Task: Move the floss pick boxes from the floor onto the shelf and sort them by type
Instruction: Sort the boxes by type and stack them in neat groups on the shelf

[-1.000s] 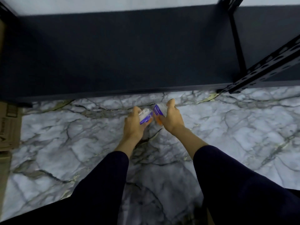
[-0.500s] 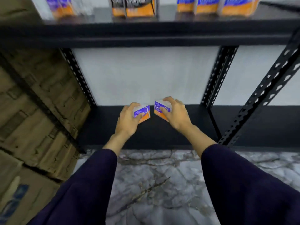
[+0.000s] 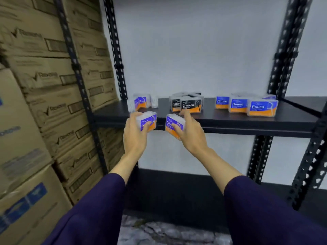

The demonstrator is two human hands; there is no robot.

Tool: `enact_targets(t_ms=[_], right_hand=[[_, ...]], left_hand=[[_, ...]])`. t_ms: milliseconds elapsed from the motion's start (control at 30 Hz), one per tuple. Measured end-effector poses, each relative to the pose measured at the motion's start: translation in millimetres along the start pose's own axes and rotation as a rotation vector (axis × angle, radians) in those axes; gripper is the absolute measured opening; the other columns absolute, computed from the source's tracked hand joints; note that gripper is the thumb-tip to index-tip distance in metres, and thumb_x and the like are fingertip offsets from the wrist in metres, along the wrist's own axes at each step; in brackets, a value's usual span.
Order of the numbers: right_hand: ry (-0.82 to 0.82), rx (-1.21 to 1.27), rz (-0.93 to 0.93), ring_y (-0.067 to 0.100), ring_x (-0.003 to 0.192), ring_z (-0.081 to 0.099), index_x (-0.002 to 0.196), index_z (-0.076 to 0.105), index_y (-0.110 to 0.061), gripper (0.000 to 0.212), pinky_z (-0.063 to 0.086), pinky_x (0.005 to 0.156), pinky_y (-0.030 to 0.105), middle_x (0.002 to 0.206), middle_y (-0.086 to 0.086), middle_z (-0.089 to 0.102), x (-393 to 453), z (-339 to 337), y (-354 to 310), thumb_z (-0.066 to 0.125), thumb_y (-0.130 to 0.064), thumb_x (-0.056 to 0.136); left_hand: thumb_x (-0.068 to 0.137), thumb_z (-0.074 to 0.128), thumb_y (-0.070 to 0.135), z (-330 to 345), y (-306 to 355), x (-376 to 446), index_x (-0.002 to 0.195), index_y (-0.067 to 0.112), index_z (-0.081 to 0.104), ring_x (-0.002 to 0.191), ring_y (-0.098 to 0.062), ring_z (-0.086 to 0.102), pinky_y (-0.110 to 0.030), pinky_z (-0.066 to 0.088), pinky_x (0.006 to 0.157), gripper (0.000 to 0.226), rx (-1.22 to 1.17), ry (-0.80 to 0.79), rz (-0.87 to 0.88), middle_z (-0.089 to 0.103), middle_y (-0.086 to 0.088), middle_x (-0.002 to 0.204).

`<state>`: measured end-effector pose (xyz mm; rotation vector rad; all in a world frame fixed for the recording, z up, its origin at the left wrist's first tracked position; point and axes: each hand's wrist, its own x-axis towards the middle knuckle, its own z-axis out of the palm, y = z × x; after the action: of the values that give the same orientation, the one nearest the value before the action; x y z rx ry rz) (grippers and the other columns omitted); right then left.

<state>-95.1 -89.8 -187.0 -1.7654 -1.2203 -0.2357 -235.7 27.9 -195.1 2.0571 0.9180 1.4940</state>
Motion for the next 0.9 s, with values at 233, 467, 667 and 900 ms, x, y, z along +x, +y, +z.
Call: enact_targets(t_ms=[233, 467, 667, 900], right_hand=[[0.041, 0.085, -0.068, 0.027, 0.094, 0.056, 0.118, 0.041, -0.012, 0.044, 0.046, 0.066, 0.035, 0.107, 0.011, 0.057, 73.8, 41.3, -2.7, 0.066, -0.032, 0.087], [-0.029, 0.036, -0.174, 0.029, 0.105, 0.051, 0.126, 0.037, -0.011, 0.047, 0.042, 0.071, 0.034, 0.119, 0.012, 0.052, 132.4, 80.2, 10.4, 0.061, -0.028, 0.090], [-0.139, -0.020, -0.169, 0.031, 0.103, 0.050, 0.119, 0.041, -0.010, 0.038, 0.046, 0.075, 0.038, 0.115, 0.011, 0.045, 150.0, 96.6, 19.1, 0.060, -0.024, 0.090], [-0.224, 0.027, -0.156, 0.025, 0.116, 0.034, 0.123, 0.037, -0.001, 0.049, 0.024, 0.081, 0.020, 0.125, 0.014, 0.035, 159.5, 105.0, 19.5, 0.058, -0.002, 0.078]], left_hand=[[0.089, 0.065, 0.011, 20.9, -26.0, 65.5, 0.130, 0.015, 0.043, 0.097, -0.006, 0.048, -0.005, 0.039, 0.065, 0.047, -0.024, 0.028, -0.062, 0.047, -0.007, 0.123], [0.089, 0.064, 0.016, 63.3, -58.9, 107.7, 0.132, 0.018, 0.040, 0.111, -0.010, 0.053, -0.012, 0.045, 0.081, 0.050, -0.033, 0.082, -0.007, 0.049, -0.001, 0.127], [0.090, 0.057, 0.022, 82.7, -65.5, 116.0, 0.134, 0.021, 0.036, 0.107, -0.018, 0.055, -0.032, 0.045, 0.085, 0.048, 0.161, 0.185, -0.005, 0.047, -0.003, 0.128], [0.090, 0.056, 0.022, 87.7, -66.6, 115.2, 0.151, 0.021, 0.020, 0.097, -0.015, 0.045, -0.029, 0.041, 0.074, 0.070, 0.309, 0.239, -0.027, 0.036, -0.010, 0.123]])
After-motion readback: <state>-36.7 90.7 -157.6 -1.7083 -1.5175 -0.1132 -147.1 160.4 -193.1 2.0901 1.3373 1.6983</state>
